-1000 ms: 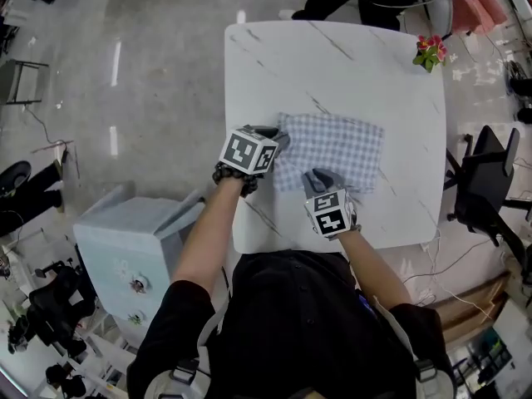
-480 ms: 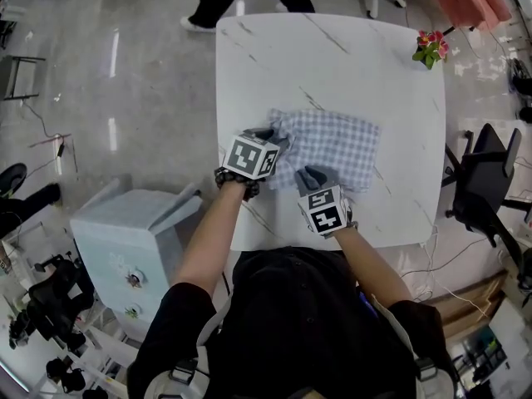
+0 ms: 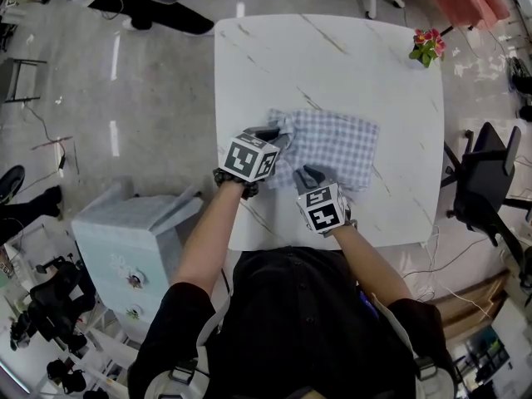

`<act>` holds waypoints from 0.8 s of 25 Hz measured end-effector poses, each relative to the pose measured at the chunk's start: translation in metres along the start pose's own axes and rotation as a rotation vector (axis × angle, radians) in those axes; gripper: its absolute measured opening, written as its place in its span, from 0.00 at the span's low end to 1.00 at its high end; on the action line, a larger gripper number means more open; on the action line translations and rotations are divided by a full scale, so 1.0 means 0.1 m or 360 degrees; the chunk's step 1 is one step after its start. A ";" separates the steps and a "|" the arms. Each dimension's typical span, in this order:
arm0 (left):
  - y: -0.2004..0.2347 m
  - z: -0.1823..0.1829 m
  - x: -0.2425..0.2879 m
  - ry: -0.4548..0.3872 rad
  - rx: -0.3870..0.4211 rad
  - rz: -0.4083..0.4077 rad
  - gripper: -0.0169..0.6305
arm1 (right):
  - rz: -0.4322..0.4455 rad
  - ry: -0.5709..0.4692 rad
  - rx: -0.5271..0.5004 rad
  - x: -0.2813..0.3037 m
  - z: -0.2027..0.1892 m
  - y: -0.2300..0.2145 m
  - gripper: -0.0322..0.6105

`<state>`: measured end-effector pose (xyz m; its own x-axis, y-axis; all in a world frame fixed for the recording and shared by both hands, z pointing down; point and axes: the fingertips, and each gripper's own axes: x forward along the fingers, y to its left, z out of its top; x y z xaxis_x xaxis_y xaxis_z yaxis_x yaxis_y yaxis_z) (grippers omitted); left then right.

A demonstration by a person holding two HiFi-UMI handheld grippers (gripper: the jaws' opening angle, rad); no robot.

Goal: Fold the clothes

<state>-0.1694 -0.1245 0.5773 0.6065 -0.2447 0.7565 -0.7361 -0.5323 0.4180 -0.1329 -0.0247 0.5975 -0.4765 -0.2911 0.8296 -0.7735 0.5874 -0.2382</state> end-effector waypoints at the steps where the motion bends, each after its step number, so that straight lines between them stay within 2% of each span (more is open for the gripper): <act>1: -0.03 0.05 -0.03 -0.0032 0.0012 -0.0033 0.12 | -0.0001 -0.0002 0.0000 0.00 0.00 0.00 0.19; 3: -0.07 0.15 -0.10 -0.0088 0.0072 -0.0075 0.12 | -0.0002 -0.0001 0.0000 0.00 0.00 0.00 0.18; 5: -0.07 0.24 -0.18 -0.0134 0.0159 -0.0056 0.12 | -0.0003 0.0004 -0.0001 0.00 0.00 0.00 0.18; 7: 0.01 0.31 -0.26 -0.0161 0.0208 0.0047 0.13 | -0.0007 0.0003 -0.0006 0.00 -0.01 -0.01 0.18; 9: 0.17 0.34 -0.33 -0.0166 0.0203 0.0184 0.11 | -0.0012 -0.0001 -0.0011 0.01 0.00 -0.02 0.18; 11: 0.28 0.31 -0.34 -0.0114 0.0190 0.0253 0.10 | -0.0014 0.0001 -0.0010 0.01 -0.01 -0.02 0.18; 15: 0.28 0.16 -0.29 0.0014 0.0204 0.0239 0.13 | -0.0015 0.0016 -0.0003 0.00 -0.01 -0.01 0.18; 19: 0.14 0.09 -0.31 0.0010 0.0116 0.0151 0.28 | -0.0016 0.0025 -0.0009 0.00 0.00 -0.01 0.18; 20: 0.10 0.08 -0.34 -0.0013 0.0107 0.0143 0.28 | -0.0013 0.0021 -0.0010 -0.02 0.01 -0.01 0.18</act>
<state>-0.1948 -0.1284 0.5518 0.5414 -0.3004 0.7853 -0.7662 -0.5608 0.3137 -0.1316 -0.0255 0.5954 -0.4648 -0.2856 0.8381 -0.7746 0.5898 -0.2286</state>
